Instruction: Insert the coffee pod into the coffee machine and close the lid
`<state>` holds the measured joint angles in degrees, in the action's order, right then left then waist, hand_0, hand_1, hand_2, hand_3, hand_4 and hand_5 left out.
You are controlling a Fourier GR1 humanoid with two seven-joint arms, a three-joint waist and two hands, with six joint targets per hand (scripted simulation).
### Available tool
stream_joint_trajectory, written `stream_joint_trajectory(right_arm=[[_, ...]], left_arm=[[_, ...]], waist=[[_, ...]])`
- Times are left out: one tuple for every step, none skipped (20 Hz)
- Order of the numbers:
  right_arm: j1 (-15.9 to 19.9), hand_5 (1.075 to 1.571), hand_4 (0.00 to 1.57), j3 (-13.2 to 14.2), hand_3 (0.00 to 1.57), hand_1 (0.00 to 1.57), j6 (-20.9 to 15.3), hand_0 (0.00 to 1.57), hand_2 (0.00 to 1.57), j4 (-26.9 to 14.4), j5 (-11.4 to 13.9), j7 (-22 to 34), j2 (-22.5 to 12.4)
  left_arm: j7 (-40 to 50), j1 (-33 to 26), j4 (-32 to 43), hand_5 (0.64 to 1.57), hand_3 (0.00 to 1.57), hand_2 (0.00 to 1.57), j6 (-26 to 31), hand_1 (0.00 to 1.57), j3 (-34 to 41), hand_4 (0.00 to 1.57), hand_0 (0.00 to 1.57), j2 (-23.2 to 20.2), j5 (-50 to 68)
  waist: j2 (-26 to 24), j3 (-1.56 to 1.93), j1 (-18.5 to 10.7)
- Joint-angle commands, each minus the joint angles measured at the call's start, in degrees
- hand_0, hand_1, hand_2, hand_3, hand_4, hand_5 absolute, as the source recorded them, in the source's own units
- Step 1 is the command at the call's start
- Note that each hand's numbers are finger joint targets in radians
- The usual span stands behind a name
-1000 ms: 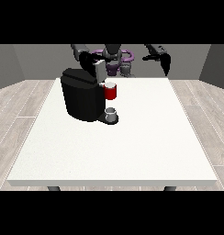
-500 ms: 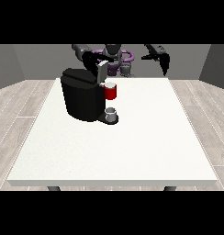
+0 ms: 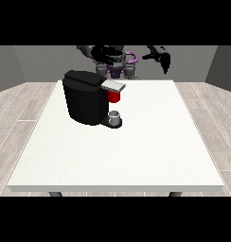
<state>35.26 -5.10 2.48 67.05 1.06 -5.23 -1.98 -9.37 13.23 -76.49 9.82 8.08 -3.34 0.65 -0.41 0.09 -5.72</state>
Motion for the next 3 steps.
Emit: stream_joint_trajectory(right_arm=[[-8.64, 1.571, 0.28, -5.79, 0.00, 0.00, -3.70, 0.00, 0.00, 4.16, -4.86, -1.66, 1.88], [-9.46, 1.571, 0.25, -4.72, 0.00, 0.00, -2.46, 0.00, 0.00, 4.49, -3.76, -2.31, 1.90], [-16.06, 1.571, 0.16, -4.39, 0.00, 0.00, -0.20, 0.00, 0.00, 4.82, -5.22, -2.43, 1.91]], left_arm=[[-1.95, -3.33, 1.65, 1.571, 0.00, 0.00, -1.91, 0.00, -0.73, 0.19, 0.00, 1.45, -1.48], [-1.13, -1.55, 2.17, 1.571, 0.00, 0.00, 1.06, 0.00, 2.65, 0.19, 0.00, -2.35, 1.79], [0.41, -5.57, 0.94, 1.571, 0.00, 0.00, 0.13, 0.00, 2.19, 0.19, 0.00, -1.27, 1.33]], waist=[[-3.84, -0.09, 2.34], [-2.52, -0.10, 3.80], [-7.74, -0.07, 5.74]])
